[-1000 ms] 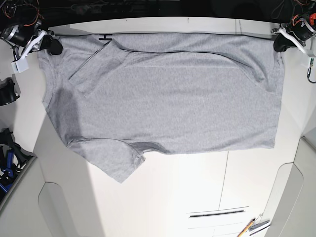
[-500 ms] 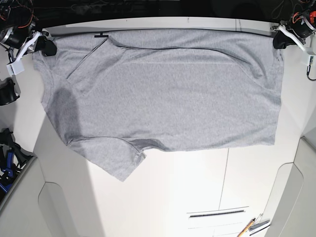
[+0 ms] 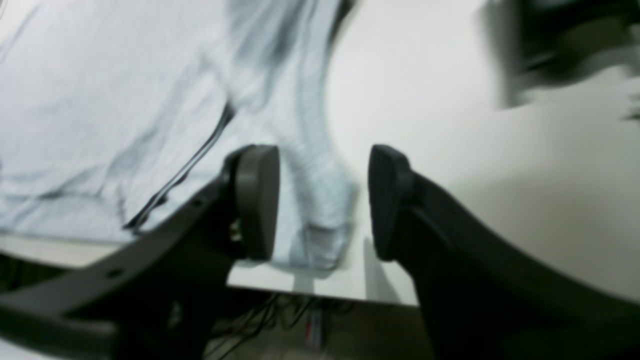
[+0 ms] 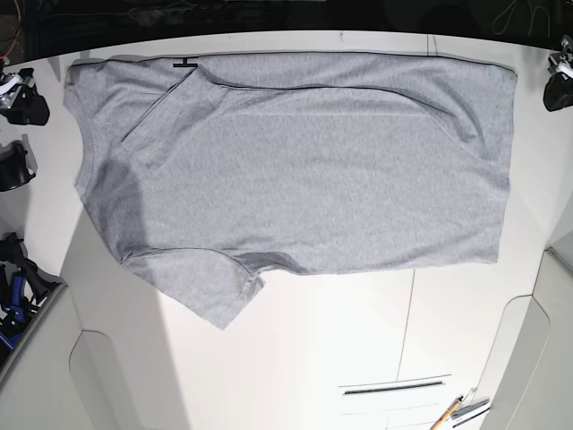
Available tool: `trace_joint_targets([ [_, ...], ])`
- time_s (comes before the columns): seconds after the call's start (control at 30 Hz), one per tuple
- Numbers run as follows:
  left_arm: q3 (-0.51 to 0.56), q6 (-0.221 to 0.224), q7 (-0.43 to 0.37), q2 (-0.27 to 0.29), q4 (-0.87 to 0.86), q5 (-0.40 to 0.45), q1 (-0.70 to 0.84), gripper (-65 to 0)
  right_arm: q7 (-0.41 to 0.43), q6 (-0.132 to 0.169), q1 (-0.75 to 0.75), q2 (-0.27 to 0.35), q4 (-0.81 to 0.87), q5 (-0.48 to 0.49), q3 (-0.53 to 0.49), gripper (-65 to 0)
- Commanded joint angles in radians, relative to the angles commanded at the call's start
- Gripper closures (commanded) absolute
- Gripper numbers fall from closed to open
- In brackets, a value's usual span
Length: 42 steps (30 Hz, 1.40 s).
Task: Fold the T-shirt properly
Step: 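Open both grippers and release the shirt edge, then reach both grippers to the hem corners and grasp them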
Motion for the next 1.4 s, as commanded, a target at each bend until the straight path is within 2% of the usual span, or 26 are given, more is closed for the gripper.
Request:
trace_joint_targets([
  [0.1, -0.021, 0.000, 0.000, -0.020, 0.000, -0.052, -0.016, -35.4, 0.023, -0.002, 0.053, 0.046, 0.000, -0.022, 0.030, -28.9],
  [0.2, -0.021, 0.000, -0.004, -0.063, 0.000, -0.047, -0.035, -36.1, 0.063, -0.019, 0.124, 0.083, 0.000, -0.069, 0.030, -28.9],
  [0.33, -0.021, 0.000, -0.003, -0.122, 0.000, -0.035, -0.108, -36.1, 0.079, -0.028, 0.268, 0.106, -0.001, -0.121, 0.022, -28.9],
  [0.43, -0.010, 0.000, -0.023, -0.147, 0.000, 0.003, -0.161, -36.1, 0.122, -0.035, 0.354, 0.122, -0.020, -0.181, -0.019, -28.9],
  [0.53, 0.063, 0.003, -0.091, -0.171, -0.003, 0.098, -0.219, -36.1, 0.183, -0.046, 0.455, 0.139, -0.104, -0.262, -0.111, -28.9],
  [0.57, 0.103, 0.027, -0.111, -0.183, -0.008, 0.139, -0.243, -36.1, 0.199, -0.047, 0.500, 0.141, -0.148, -0.288, -0.151, -30.5],
  [0.67, 0.235, 0.078, -0.192, -0.219, -0.061, 0.248, -0.322, -36.1, 0.258, -0.047, 0.628, 0.140, -0.306, -0.341, -0.272, -39.9],
  [0.77, 0.345, 0.112, -0.221, -0.232, -0.159, 0.312, -0.441, -36.1, 0.329, -0.048, 0.732, 0.138, -0.471, -0.344, -0.370, -42.0],
  [0.87, 0.430, 0.111, -0.222, -0.232, -0.298, 0.313, -0.585, -36.1, 0.352, -0.045, 0.826, 0.127, -0.601, -0.355, -0.455, -42.0],
  [0.93, 0.483, 0.110, -0.222, -0.232, -0.401, 0.314, -0.668, -36.1, 0.372, -0.045, 0.861, 0.114, -0.663, -0.397, -0.502, -42.0],
  [1.07, 0.578, 0.107, -0.250, -0.231, -0.617, 0.314, -0.818, -36.1, 0.422, -0.045, 0.874, 0.086, -0.741, -0.445, -0.579, -42.0],
  [1.2, 0.638, 0.050, -0.259, -0.227, -0.787, 0.304, -0.925, -36.1, 0.450, -0.043, 0.874, 0.041, -0.800, -0.479, -0.602, -42.0],
  [1.4, 0.700, 0.046, -0.283, -0.226, -0.905, 0.297, -0.981, -36.1, 0.544, -0.043, 0.874, 0.010, -0.919, -0.528, -0.603, -42.0],
])
